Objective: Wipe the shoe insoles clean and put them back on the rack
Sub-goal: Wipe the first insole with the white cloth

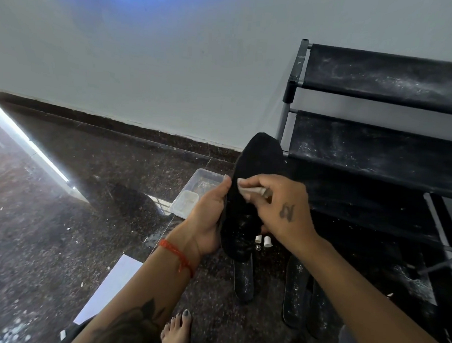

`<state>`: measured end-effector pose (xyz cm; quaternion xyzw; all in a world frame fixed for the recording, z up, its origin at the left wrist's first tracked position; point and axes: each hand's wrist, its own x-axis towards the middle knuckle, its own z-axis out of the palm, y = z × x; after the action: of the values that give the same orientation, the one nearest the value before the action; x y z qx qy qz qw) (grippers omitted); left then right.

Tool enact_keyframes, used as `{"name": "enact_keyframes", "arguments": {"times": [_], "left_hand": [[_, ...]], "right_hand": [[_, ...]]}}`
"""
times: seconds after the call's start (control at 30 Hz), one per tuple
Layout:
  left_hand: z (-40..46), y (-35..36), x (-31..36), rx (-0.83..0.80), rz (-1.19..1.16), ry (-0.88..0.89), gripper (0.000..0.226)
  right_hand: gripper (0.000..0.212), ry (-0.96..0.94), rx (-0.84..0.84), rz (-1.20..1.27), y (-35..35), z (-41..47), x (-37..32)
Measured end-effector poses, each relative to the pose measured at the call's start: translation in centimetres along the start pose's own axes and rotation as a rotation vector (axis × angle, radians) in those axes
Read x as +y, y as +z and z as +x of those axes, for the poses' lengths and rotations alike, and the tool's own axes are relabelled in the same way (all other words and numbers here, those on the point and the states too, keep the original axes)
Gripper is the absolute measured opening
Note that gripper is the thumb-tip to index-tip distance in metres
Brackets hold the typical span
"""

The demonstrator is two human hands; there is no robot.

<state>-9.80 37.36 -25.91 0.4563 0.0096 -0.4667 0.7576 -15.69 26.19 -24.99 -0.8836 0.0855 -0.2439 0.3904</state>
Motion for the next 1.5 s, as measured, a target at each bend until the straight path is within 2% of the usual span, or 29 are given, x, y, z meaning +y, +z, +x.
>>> {"name": "enact_keyframes", "arguments": {"times": [0.1,0.17,0.2,0.23,0.3,0.37,0.43,0.6,0.7,0.8,0.93,1.0,1.07,1.17,1.3,1.4,1.5], "left_hand": [[0.1,-0.4,0.3,0.03,-0.03,0.007,0.061],[0.4,-0.7,0.5,0.041,-0.054,-0.013,0.059],[0.3,-0.6,0.5,0.04,-0.052,-0.005,0.058],[0.3,-0.5,0.6,0.036,-0.061,0.005,0.058],[0.3,-0.3,0.5,0.009,-0.075,0.006,0.06],[0.1,0.1,0.5,0.003,-0.068,0.014,0.06],[0.2,0.1,0.3,0.008,-0.071,0.014,0.062],[0.2,-0.2,0.2,0.018,-0.046,0.031,0.071],[0.2,-0.2,0.4,0.023,-0.043,0.043,0.066],[0.0,0.2,0.5,0.023,-0.058,0.045,0.064],[-0.4,0.8,0.8,0.015,-0.11,0.051,0.059],[-0.5,1.2,0.6,-0.002,-0.083,0.064,0.06],[-0.4,1.3,0.1,-0.034,-0.045,0.092,0.069],[-0.3,1.1,0.0,0.007,-0.004,0.107,0.069],[0.1,0.5,0.3,0.071,-0.034,0.065,0.06],[-0.1,0.9,0.4,0.113,0.019,0.068,0.054],[-0.4,1.1,0.6,0.144,0.032,0.075,0.054]], "right_hand": [[0.019,-0.059,-0.198,0.126,-0.4,-0.4,-0.9],[0.014,-0.14,-0.327,0.053,-1.1,-0.4,-0.8],[0.01,-0.195,-0.335,-0.048,-1.5,-0.4,-0.6],[0.01,-0.253,-0.287,-0.165,-1.9,-0.3,-0.4],[0.027,-0.307,-0.095,-0.331,-2.5,-0.2,-0.2],[0.025,-0.255,0.025,-0.312,-2.5,-0.2,-0.1],[0.015,-0.174,-0.008,-0.202,-1.8,-0.4,-0.3],[0.02,-0.081,-0.176,0.07,-0.2,-1.4,-1.8],[0.019,-0.156,-0.278,-0.029,-1.2,-1.5,-1.7],[0.02,-0.165,-0.127,-0.256,-2.8,-1.8,-1.5],[0.022,-0.052,0.166,-0.153,-3.9,-2.4,-2.2],[0.025,-0.002,0.163,-0.048,-2.5,-2.9,-2.8],[0.027,-0.038,0.091,-0.032,-0.5,-3.5,-3.3],[0.026,-0.126,0.024,-0.078,0.8,-3.4,-2.9],[0.016,-0.109,-0.074,-0.284,-0.5,-2.2,-1.8],[0.018,-0.042,0.015,-0.457,-1.9,-1.6,-0.6],[0.022,-0.064,0.158,-0.331,-2.4,-1.9,-0.4]]}}
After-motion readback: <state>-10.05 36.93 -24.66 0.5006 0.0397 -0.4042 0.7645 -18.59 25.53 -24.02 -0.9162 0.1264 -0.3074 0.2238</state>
